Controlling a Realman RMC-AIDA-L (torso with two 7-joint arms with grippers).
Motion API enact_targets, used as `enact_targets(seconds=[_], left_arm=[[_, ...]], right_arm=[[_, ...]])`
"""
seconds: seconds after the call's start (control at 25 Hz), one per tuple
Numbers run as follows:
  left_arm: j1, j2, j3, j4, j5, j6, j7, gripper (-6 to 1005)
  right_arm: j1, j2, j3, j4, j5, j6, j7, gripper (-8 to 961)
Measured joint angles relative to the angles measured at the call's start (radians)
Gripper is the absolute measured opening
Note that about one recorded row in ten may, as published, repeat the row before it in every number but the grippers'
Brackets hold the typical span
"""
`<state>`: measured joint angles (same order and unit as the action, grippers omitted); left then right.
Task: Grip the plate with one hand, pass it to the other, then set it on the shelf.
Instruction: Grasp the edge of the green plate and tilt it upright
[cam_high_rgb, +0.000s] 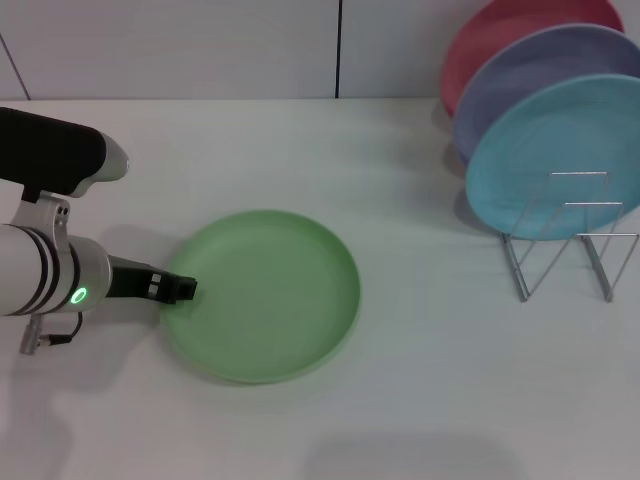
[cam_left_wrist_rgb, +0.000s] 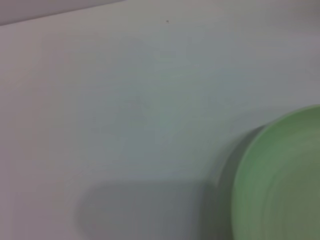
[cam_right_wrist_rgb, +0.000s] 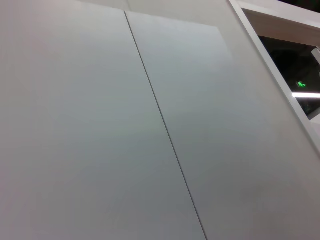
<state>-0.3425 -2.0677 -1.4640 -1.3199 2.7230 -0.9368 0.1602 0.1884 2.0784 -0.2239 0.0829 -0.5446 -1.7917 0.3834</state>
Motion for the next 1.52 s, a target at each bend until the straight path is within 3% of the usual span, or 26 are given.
enact_targets(seconds=[0.2, 0.32, 0.96, 1.32, 1.52], left_arm=[[-0.015, 0.000, -0.004, 0.015, -0.001, -0.006, 0.000, 603], [-0.022, 0.000, -0.005, 0.013, -0.005, -0.021, -0.001, 474], [-0.064, 0.002, -0.015, 0.020, -0.009, -0.055, 0.002, 68], [-0.065, 0.002, -0.018, -0.024, -0.007, -0.056, 0.010, 35], [-0.063, 0.004, -0.039, -0.072, -0.008, -0.054, 0.026, 34]], right_arm=[[0.000, 0.000, 0.000, 0.000, 0.000, 0.000, 0.000, 810], [0.001, 0.000, 0.000, 0.000, 0.000, 0.000, 0.000, 810], [0.003, 0.000, 0.000, -0.009, 0.000, 0.000, 0.000, 809], [0.010, 0.000, 0.000, -0.020, -0.011, -0.015, 0.004, 809], [0.039, 0.001, 0.000, -0.081, -0.126, -0.092, 0.042, 809]])
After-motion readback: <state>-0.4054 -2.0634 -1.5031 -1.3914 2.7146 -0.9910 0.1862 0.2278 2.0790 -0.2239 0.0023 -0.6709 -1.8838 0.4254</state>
